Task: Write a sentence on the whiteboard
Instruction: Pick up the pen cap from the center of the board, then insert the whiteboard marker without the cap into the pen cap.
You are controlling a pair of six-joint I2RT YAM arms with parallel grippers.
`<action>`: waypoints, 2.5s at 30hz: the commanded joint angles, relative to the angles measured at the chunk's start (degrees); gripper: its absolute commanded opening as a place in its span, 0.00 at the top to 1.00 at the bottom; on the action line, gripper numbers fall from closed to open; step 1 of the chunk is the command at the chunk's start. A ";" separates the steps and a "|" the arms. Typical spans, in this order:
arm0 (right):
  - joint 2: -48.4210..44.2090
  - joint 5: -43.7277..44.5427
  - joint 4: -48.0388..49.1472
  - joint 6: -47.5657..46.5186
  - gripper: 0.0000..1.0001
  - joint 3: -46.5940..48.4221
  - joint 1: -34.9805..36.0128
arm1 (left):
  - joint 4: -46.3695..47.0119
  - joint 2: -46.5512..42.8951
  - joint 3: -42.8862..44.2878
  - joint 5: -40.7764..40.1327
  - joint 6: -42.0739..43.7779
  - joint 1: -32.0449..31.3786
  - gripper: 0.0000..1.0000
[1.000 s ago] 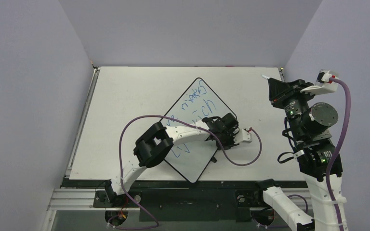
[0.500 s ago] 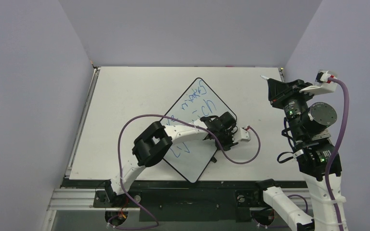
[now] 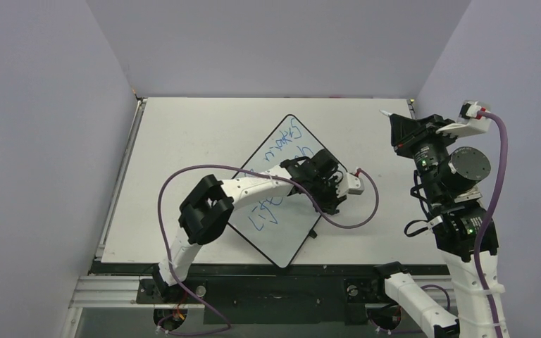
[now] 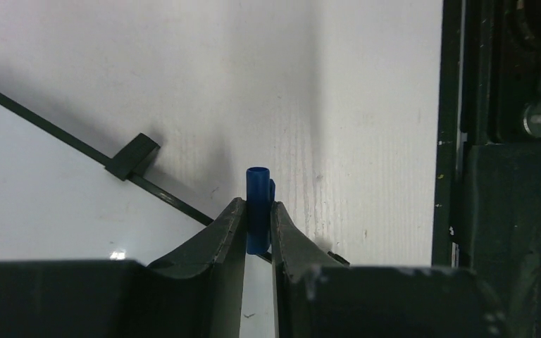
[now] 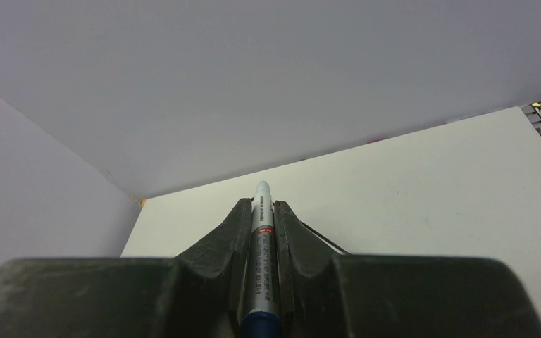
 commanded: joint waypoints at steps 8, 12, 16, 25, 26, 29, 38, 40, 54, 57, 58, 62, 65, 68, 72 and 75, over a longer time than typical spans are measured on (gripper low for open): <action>1.46 -1.98 2.29 0.81 1.00 3.35 -0.35 | 6.91 -10.26 -2.34 5.79 -4.59 2.34 1.00; 2.07 -2.83 2.69 1.12 1.00 3.34 -0.36 | 7.79 -14.09 -4.26 3.68 -3.43 3.08 1.00; 2.98 -4.36 3.40 1.39 1.00 3.51 -0.37 | 11.27 -18.91 -8.04 2.69 -3.54 3.99 1.00; 4.19 -7.42 6.60 3.23 1.00 1.63 -0.29 | 19.99 -32.60 -25.25 0.83 2.92 5.90 1.00; 4.22 -7.56 6.88 3.45 1.00 1.07 -0.28 | 19.20 -34.04 -25.43 -0.25 1.99 6.56 1.00; 4.44 -8.72 8.00 4.05 1.00 -0.15 -0.27 | 17.46 -37.35 -26.11 -2.63 -0.34 8.32 1.00; 6.08 -15.82 10.19 5.58 1.00 -4.16 -0.18 | 20.67 -47.00 -33.62 -8.96 -7.55 12.77 1.00; 6.81 -18.72 11.07 6.00 1.00 -4.96 -0.18 | 24.12 -49.54 -37.12 -9.38 -7.37 13.47 1.00; 15.05 -33.12 12.06 3.95 1.00 -8.22 9.33 | 38.06 -63.29 -51.89 -8.96 -0.78 14.30 1.00; 16.07 -32.78 12.18 2.97 1.00 -8.26 12.26 | 39.60 -64.51 -53.75 -8.69 -0.12 14.30 1.00; 16.52 -32.86 12.35 3.03 1.00 -8.36 13.06 | 39.70 -64.96 -53.96 -8.61 0.22 14.26 1.00; 17.28 -33.12 13.13 3.15 1.00 -8.90 14.60 | 41.24 -65.82 -55.22 -8.42 0.90 14.34 1.00; 17.26 -33.11 12.99 3.04 1.00 -9.53 15.19 | 42.16 -66.09 -55.97 -8.15 0.86 14.32 1.00; 17.02 -32.98 12.57 2.74 1.00 -10.03 15.97 | 42.13 -66.03 -55.82 -8.44 0.74 14.34 1.00; 16.79 -32.77 11.75 2.11 1.00 -10.96 16.92 | 42.87 -65.68 -56.02 -7.90 -0.16 14.44 1.00; 16.41 -32.50 11.10 1.56 1.00 -11.91 17.35 | 43.41 -65.50 -56.15 -7.48 -0.55 14.48 1.00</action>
